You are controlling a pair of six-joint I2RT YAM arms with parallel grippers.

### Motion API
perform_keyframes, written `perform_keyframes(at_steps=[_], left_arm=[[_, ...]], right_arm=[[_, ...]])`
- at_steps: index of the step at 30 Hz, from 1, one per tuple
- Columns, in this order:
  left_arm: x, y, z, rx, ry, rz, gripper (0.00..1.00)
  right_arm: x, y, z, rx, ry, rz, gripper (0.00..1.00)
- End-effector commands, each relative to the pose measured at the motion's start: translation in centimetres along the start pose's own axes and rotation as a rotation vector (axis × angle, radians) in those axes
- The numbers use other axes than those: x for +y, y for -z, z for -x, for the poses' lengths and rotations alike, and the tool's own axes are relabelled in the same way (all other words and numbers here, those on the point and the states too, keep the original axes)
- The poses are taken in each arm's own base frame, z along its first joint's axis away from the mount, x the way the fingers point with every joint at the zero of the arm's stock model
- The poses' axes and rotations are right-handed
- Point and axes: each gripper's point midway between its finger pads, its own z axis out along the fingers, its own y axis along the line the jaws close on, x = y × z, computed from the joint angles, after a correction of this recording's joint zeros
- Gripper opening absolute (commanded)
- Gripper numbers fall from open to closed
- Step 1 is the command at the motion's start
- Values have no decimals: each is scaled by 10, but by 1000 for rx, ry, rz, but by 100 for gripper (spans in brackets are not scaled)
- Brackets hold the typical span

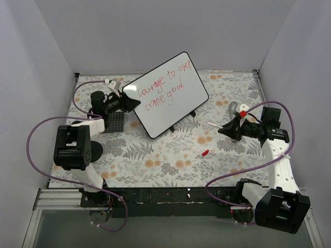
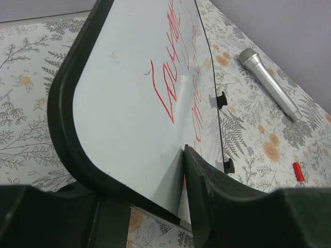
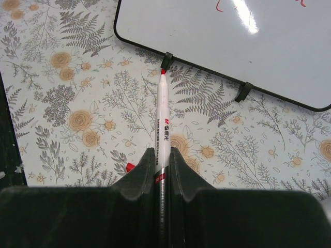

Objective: Write a sentence on the whiteboard
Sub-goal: Put down the whiteboard on the whiteboard stand.

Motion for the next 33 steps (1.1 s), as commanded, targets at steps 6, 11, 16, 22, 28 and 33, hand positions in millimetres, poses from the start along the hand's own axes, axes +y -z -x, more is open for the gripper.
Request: perform_keyframes(at_steps=[6, 11, 16, 22, 28, 33], left_arm=[[7, 8, 15, -70, -191, 60, 44], [8, 11, 18, -88, -202, 83, 54], [7, 12, 22, -96, -208, 86, 57], [6, 12, 26, -105, -206, 90, 65], [5, 15, 31, -119, -213, 99, 71], [4, 17, 35, -130, -211, 112, 89]], right_arm=[[-3, 0, 2, -7, 12, -4, 1], [-2, 0, 4, -9, 15, -2, 1], [-3, 0, 3, -9, 13, -2, 1], [-3, 0, 2, -7, 11, -2, 1], [-3, 0, 3, -8, 12, -3, 1], [-2, 0, 3, -9, 14, 0, 1]])
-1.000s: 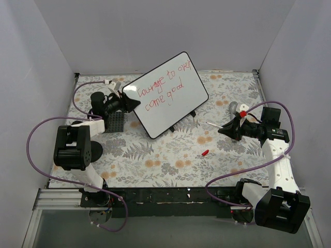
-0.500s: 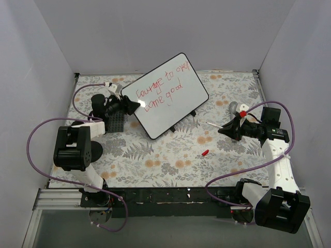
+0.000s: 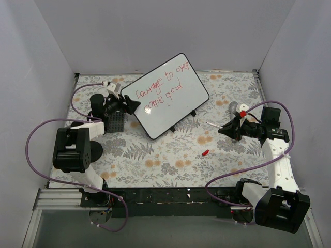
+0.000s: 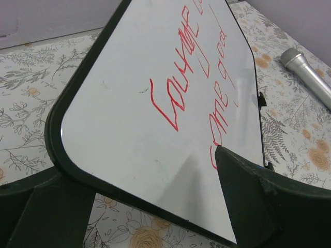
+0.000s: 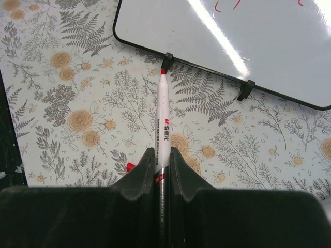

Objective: Write a sentence on the whiteboard
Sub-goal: Put down the whiteboard on the whiteboard stand.

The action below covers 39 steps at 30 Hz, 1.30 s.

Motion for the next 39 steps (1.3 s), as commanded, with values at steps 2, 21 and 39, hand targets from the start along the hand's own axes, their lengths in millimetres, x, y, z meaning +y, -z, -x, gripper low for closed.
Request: perform_keyframes(at_steps=[2, 21, 39], left_arm=[[-9, 9, 38, -81, -77, 5, 95], [7, 37, 23, -29, -2, 203, 98], [-12, 74, 11, 20, 118, 286, 98]], right_arm=[[-1, 1, 4, -10, 18, -1, 1], [0, 3, 9, -15, 33, -4, 1], [1, 3, 10, -14, 34, -2, 1]])
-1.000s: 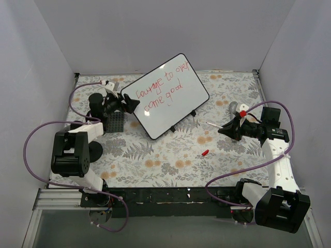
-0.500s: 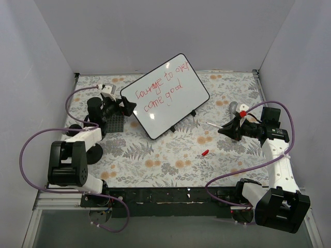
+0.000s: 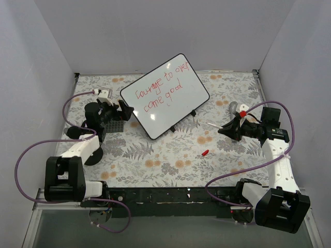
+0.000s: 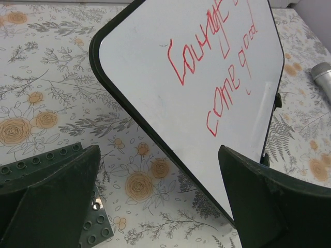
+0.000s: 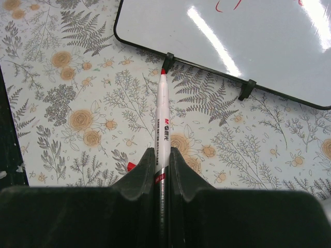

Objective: Write a sentence on the whiteboard
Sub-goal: Pick up the pen cap from the center of the board.

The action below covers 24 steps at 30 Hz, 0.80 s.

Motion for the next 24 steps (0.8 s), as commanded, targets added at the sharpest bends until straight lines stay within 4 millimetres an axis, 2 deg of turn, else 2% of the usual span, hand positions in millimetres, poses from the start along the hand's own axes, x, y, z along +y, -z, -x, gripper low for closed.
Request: perform_keyframes(at_steps=[1, 4, 5, 6, 8, 11, 18, 19, 21, 22, 24], left_arm=[[-14, 24, 17, -13, 59, 13, 98], [-26, 34, 7, 37, 132, -13, 98], [-32, 39, 12, 31, 168, -23, 98], [-39, 43, 6, 62, 200, -43, 98], [-51, 51, 10, 71, 249, -75, 98], [-68, 62, 2, 128, 326, -112, 95], [-109, 94, -15, 208, 402, -183, 91], [-118, 98, -14, 208, 400, -202, 89], [-147, 101, -30, 255, 381, -249, 87], [-178, 107, -41, 299, 365, -317, 83], [-196, 104, -51, 309, 335, -291, 79]], right_arm=[[0, 2, 10, -16, 33, -1, 1], [1, 2, 9, -13, 29, 4, 1], [0, 2, 10, -12, 30, 1, 1], [1, 2, 9, -12, 31, 3, 1], [0, 2, 10, -13, 32, 2, 1], [0, 3, 10, -14, 32, 1, 1], [-2, 3, 8, -6, 23, -8, 1], [-3, 2, 7, -5, 22, -9, 1], [-3, 2, 7, -2, 17, -14, 1], [-5, 3, 7, -1, 18, -20, 1], [-9, 3, 4, 13, 7, -41, 1]])
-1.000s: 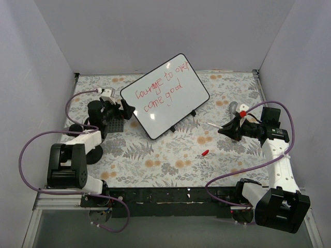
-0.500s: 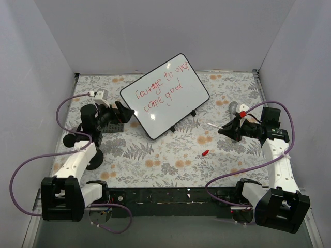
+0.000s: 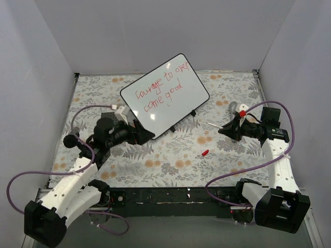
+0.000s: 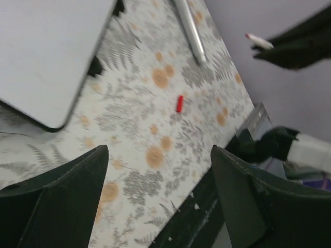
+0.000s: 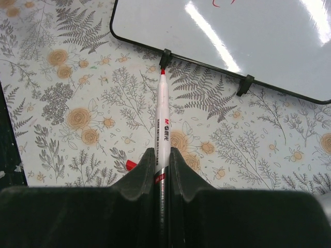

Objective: Write a sentence on the whiteboard
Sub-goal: Pick up the pen cap from the center of the board.

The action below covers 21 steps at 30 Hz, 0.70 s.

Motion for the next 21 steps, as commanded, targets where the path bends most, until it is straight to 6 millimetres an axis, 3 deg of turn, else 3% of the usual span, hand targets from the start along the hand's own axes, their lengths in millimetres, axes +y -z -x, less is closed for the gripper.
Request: perform_keyframes(at_steps=[1, 2, 3, 4, 5, 6, 7, 9, 10, 14, 16, 18, 19, 21], left_arm=[[-48, -17, -68, 170, -16, -32, 73], [-46, -26, -73, 165, -42, 16, 72], [-55, -33, -81, 183, -69, 11, 71], [-81, -38, -92, 220, -122, -45, 70], [-75, -54, -112, 287, -148, -8, 68], [-80, -62, -118, 304, -171, -3, 68], [-98, -71, -123, 322, -205, -34, 67], [-96, -89, -144, 386, -253, -27, 68], [-107, -96, -142, 382, -263, -58, 68], [-118, -123, -157, 423, -302, -119, 69], [-108, -138, -180, 494, -318, -110, 67], [-117, -153, -181, 500, -329, -130, 65], [-111, -163, -198, 542, -334, -119, 61], [-116, -180, -197, 538, -337, -112, 58]], right_arm=[[-11, 3, 6, 7, 11, -50, 1], [-15, 4, 3, 22, 3, -70, 1], [-17, 4, 1, 28, -4, -79, 1], [-21, 5, 0, 31, -13, -95, 1], [-24, 7, -2, 39, -21, -110, 1], [-27, 7, -3, 43, -22, -122, 1], [-29, 8, -4, 46, -29, -130, 1], [-35, 10, -8, 59, -50, -156, 1], [-37, 10, -11, 65, -62, -164, 1], [-49, 18, -16, 85, -87, -217, 1], [-53, 21, -19, 92, -101, -232, 1], [-57, 24, -20, 98, -108, -253, 1], [-58, 25, -20, 98, -108, -258, 1], [-60, 27, -22, 105, -116, -272, 1]])
